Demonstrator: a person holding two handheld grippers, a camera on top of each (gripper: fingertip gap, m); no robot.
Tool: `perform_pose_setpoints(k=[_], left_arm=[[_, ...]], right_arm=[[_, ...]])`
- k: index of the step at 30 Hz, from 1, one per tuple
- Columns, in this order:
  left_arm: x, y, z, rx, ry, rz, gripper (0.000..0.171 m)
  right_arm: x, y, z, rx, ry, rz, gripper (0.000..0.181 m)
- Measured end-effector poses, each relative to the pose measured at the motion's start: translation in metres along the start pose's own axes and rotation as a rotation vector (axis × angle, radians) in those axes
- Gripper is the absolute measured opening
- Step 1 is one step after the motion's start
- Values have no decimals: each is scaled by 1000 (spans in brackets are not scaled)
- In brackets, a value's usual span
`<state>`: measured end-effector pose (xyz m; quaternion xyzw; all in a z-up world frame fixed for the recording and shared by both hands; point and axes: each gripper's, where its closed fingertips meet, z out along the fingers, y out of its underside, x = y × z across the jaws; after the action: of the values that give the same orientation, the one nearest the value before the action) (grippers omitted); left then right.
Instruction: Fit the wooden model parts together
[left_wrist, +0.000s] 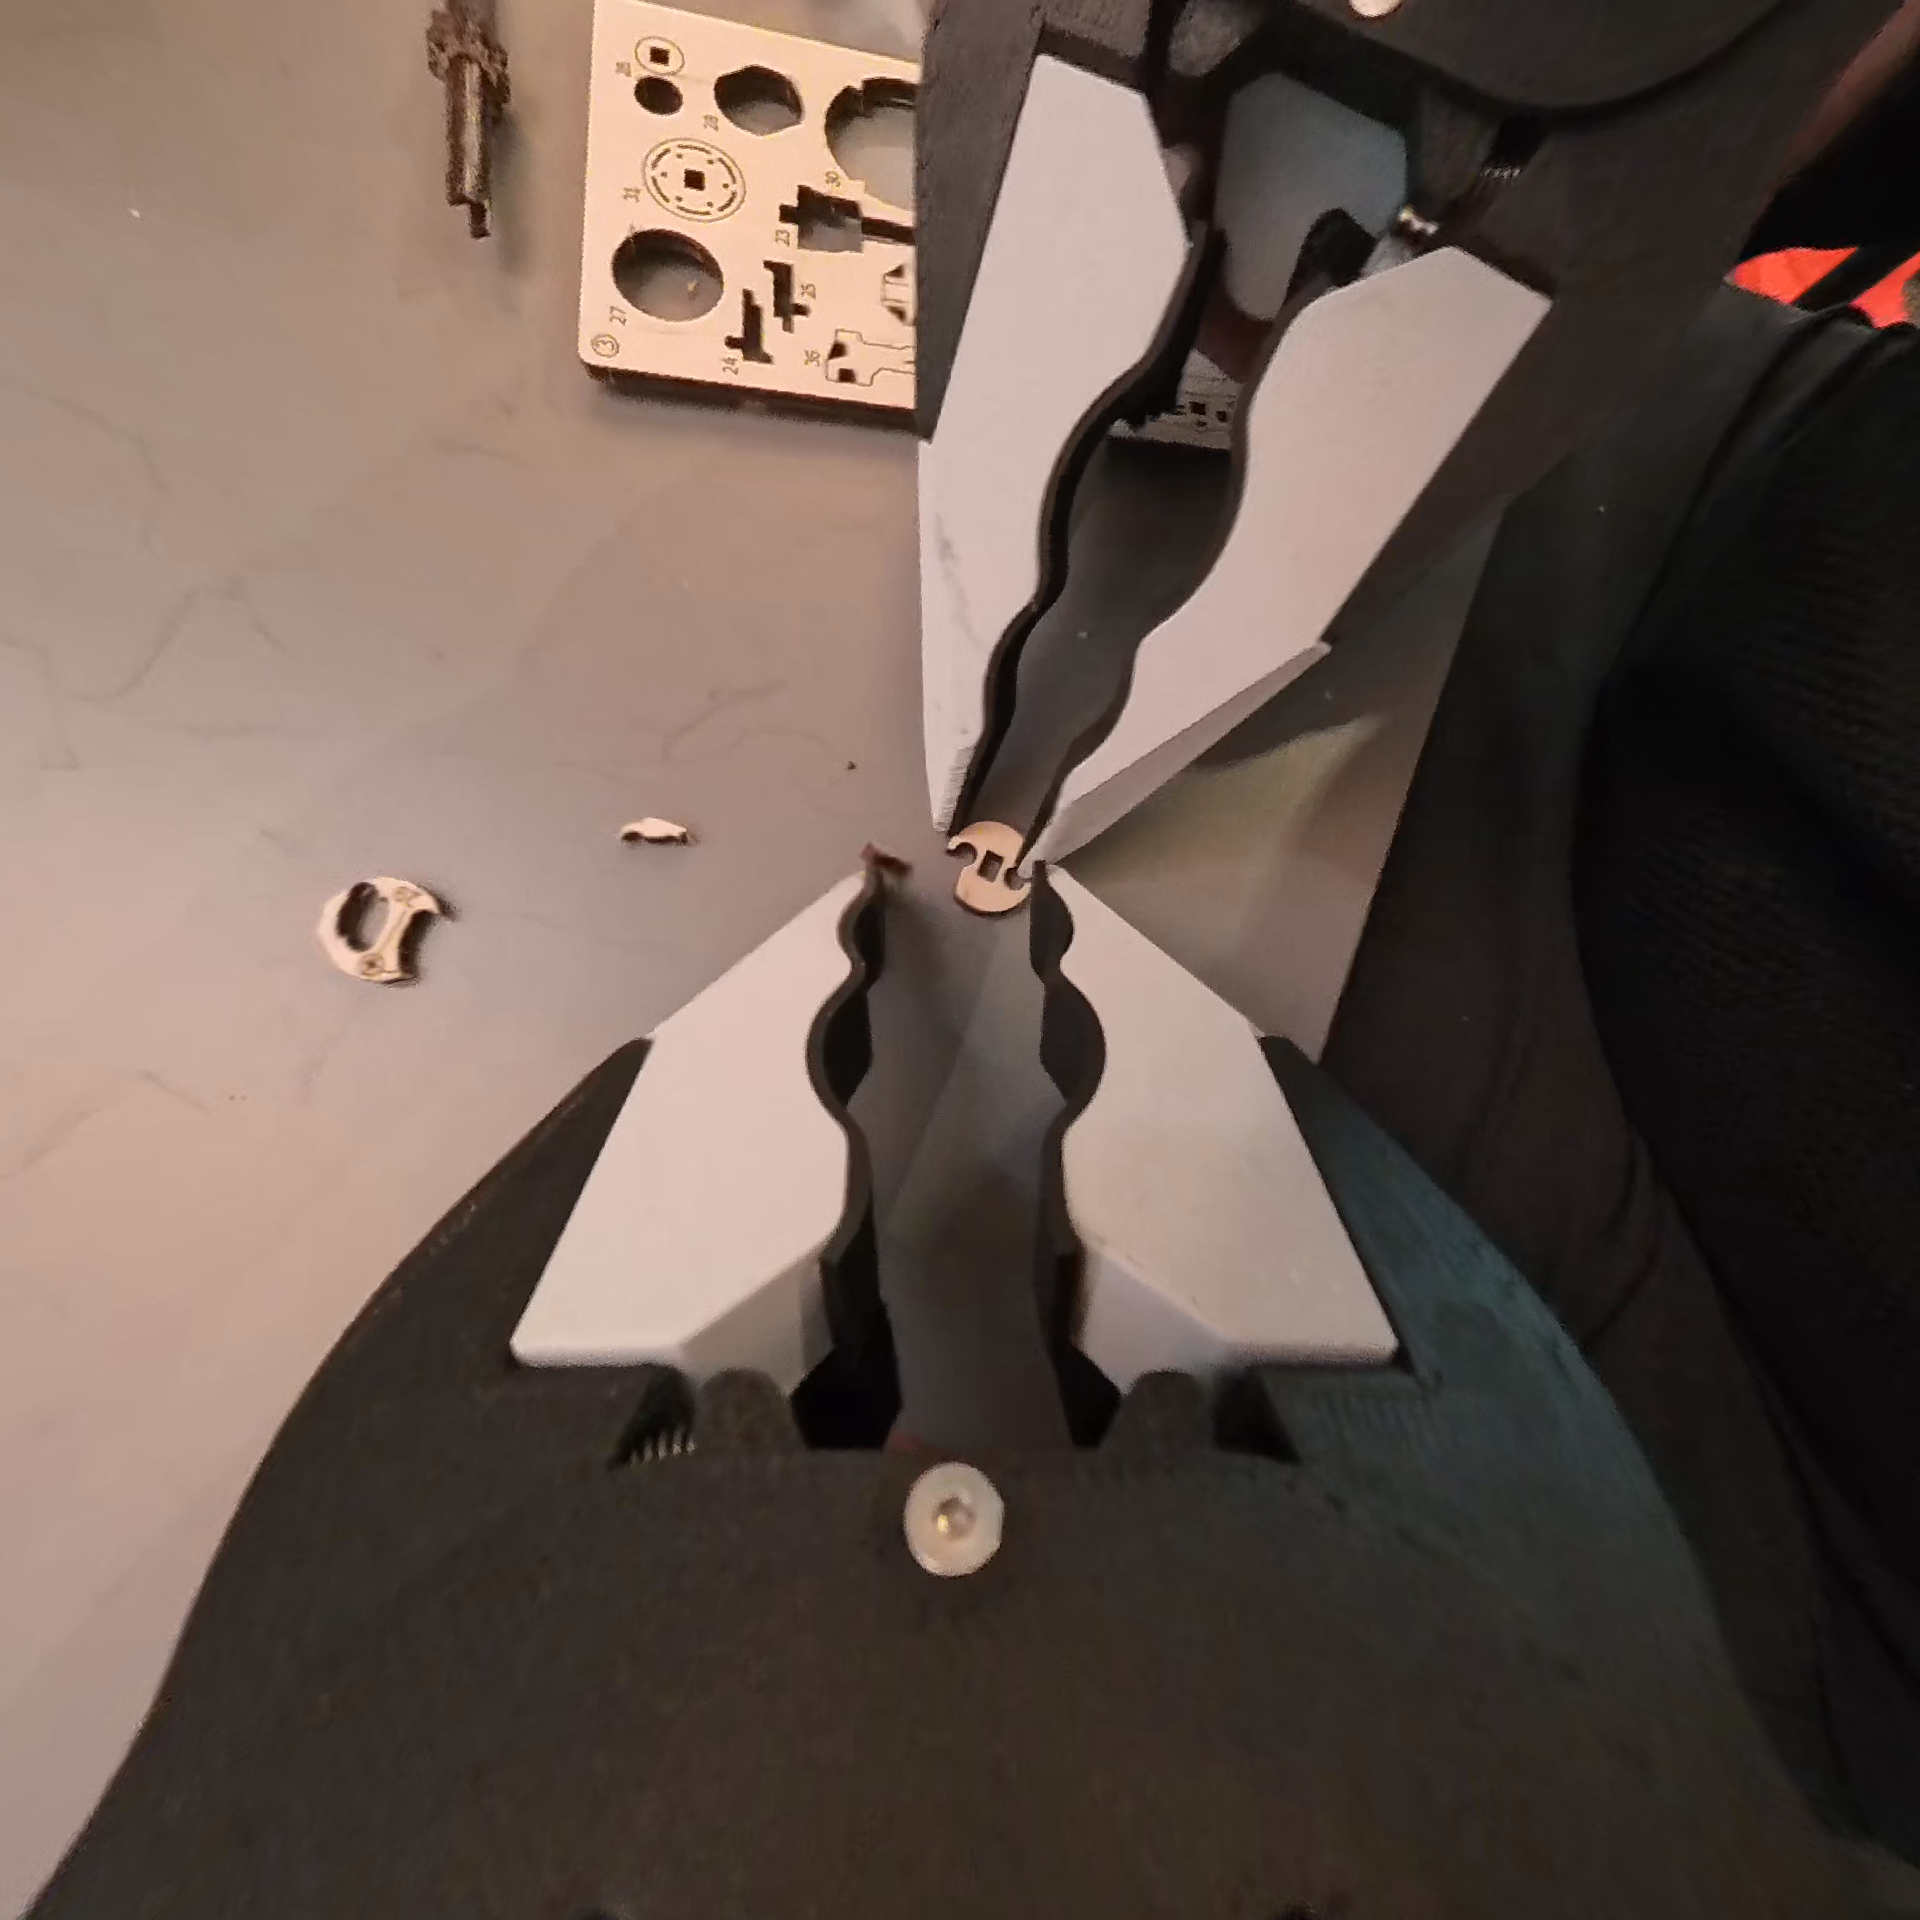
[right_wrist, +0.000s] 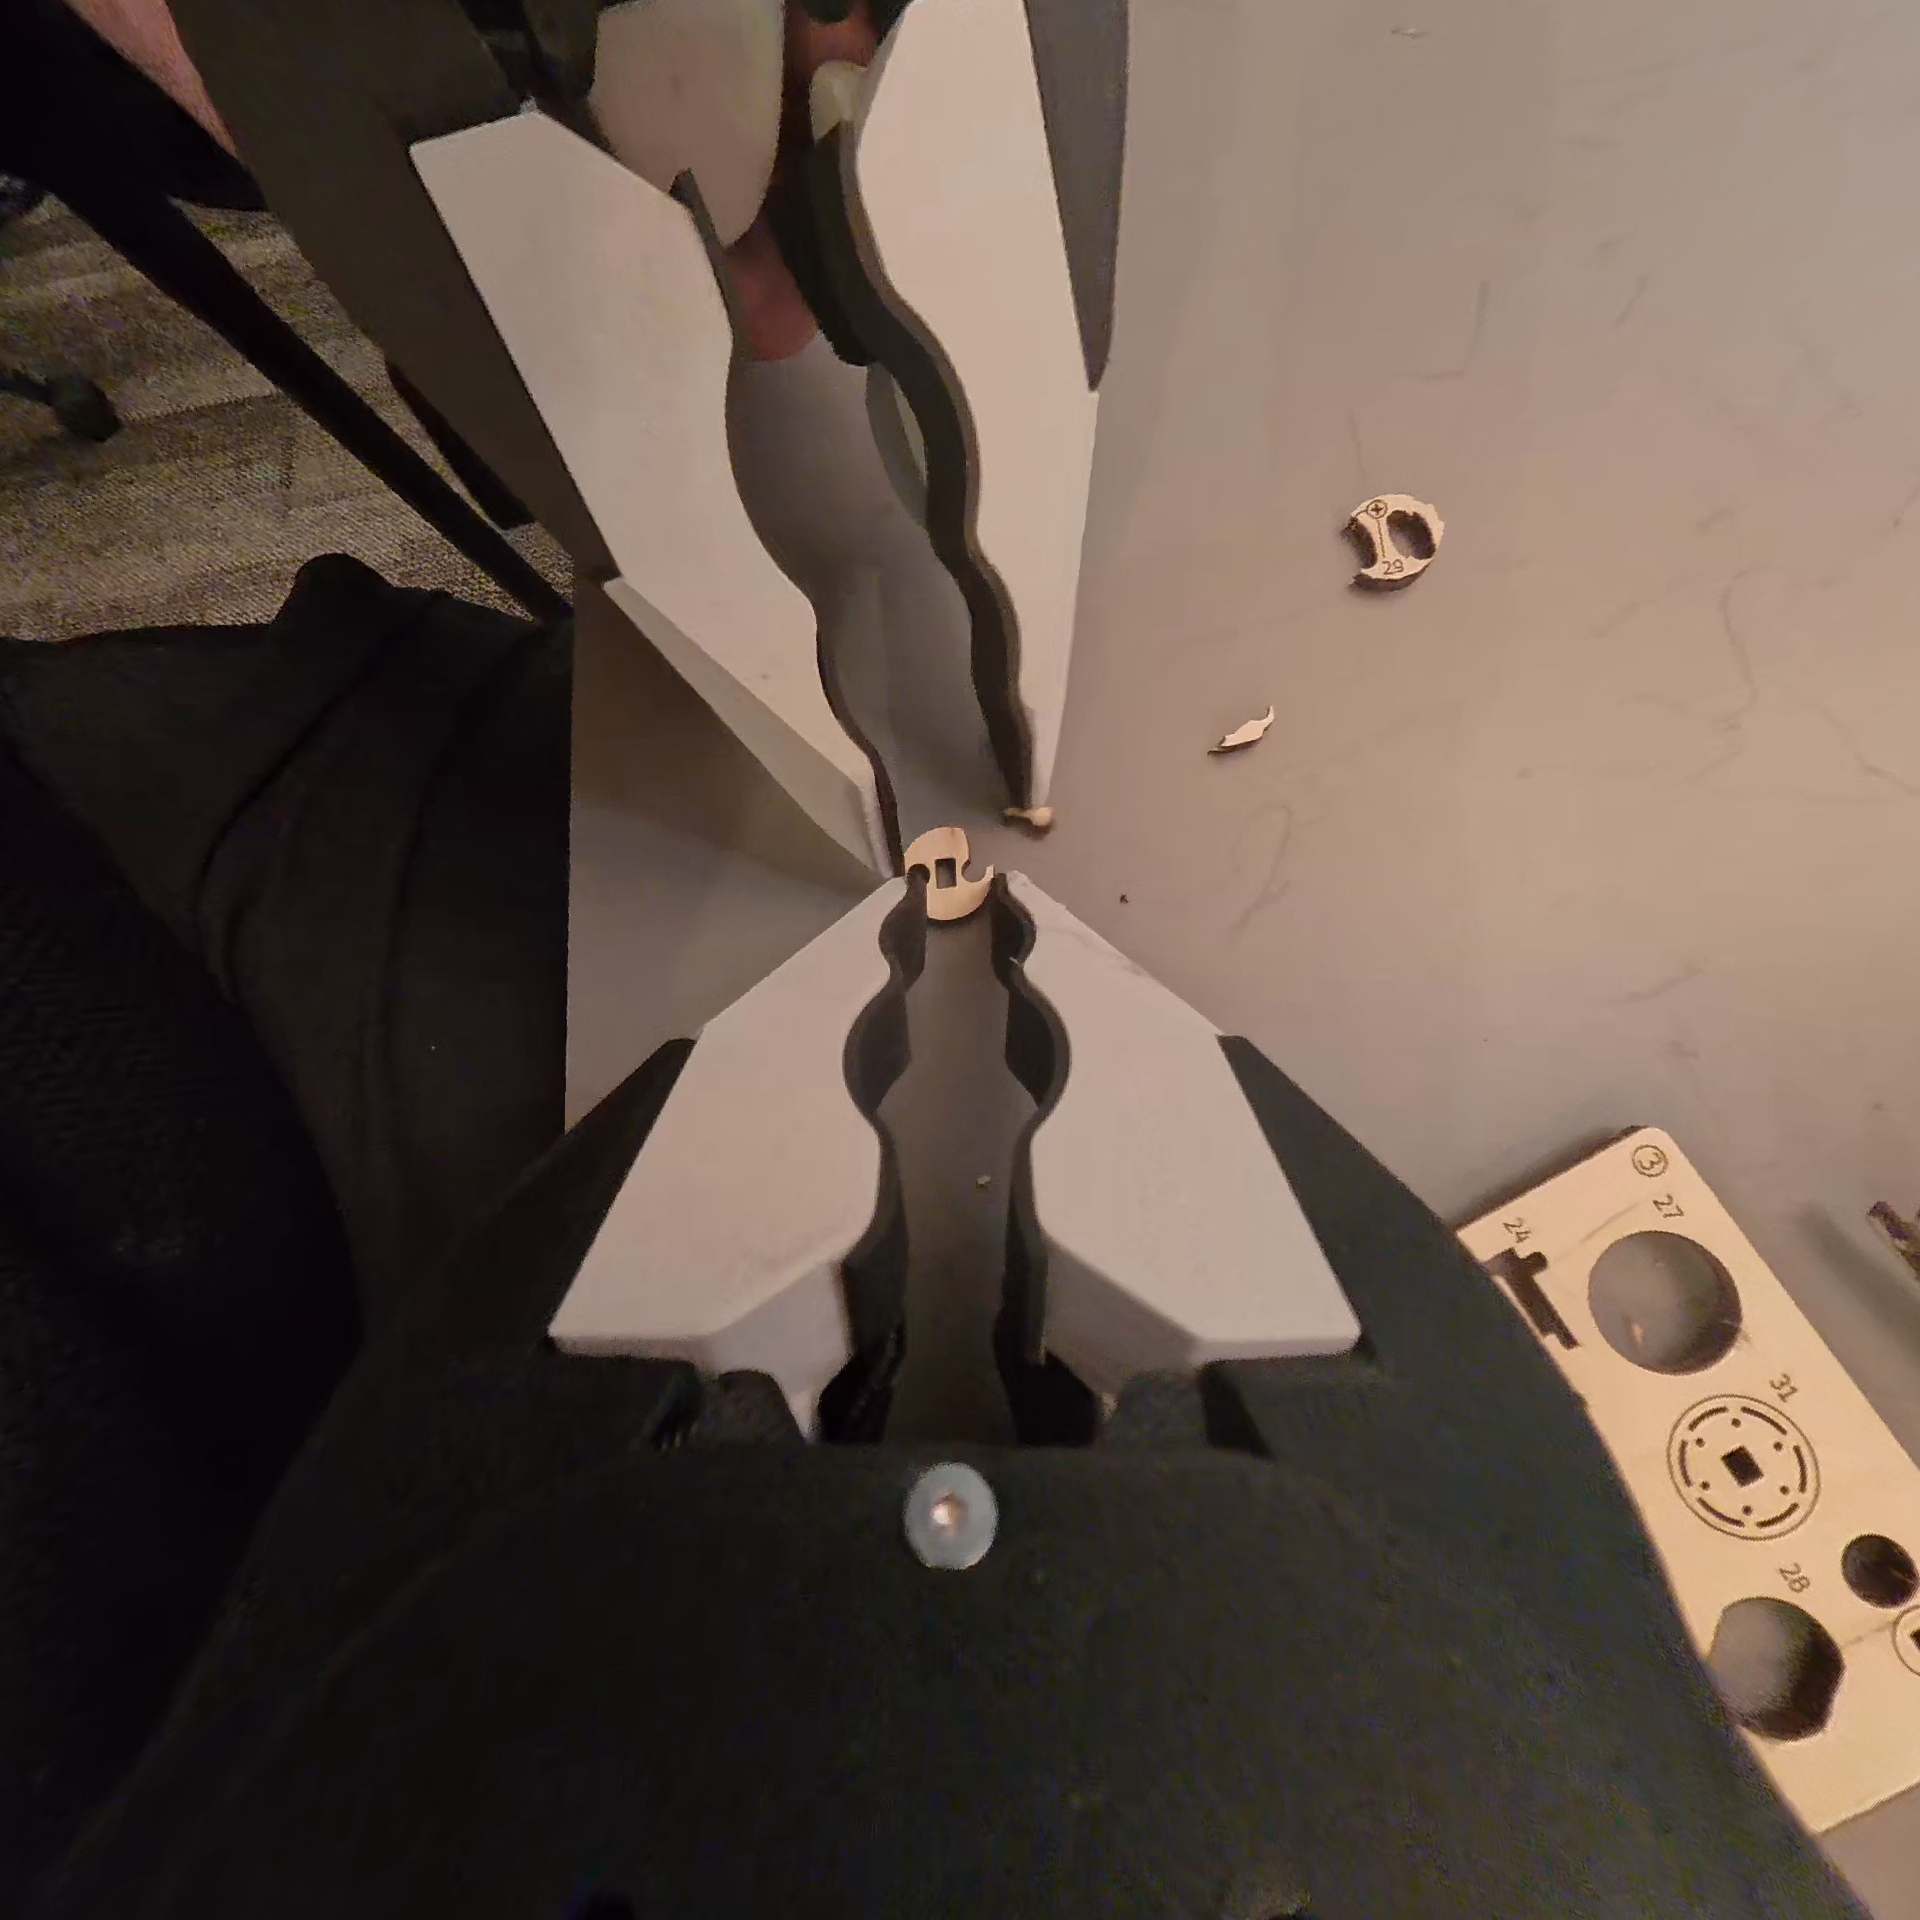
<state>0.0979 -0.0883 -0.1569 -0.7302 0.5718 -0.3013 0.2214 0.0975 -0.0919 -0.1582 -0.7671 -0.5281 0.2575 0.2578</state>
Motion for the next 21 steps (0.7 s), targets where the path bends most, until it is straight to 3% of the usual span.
perform_pose_setpoints(k=[13, 21], left_arm=[[-2, -7, 6, -25, 73, 34, 37], [11, 2, 0, -73, 70, 142, 34]], right_arm=[[10, 6, -7, -15, -2, 14, 9], [6, 8, -8, -7, -5, 26, 9]])
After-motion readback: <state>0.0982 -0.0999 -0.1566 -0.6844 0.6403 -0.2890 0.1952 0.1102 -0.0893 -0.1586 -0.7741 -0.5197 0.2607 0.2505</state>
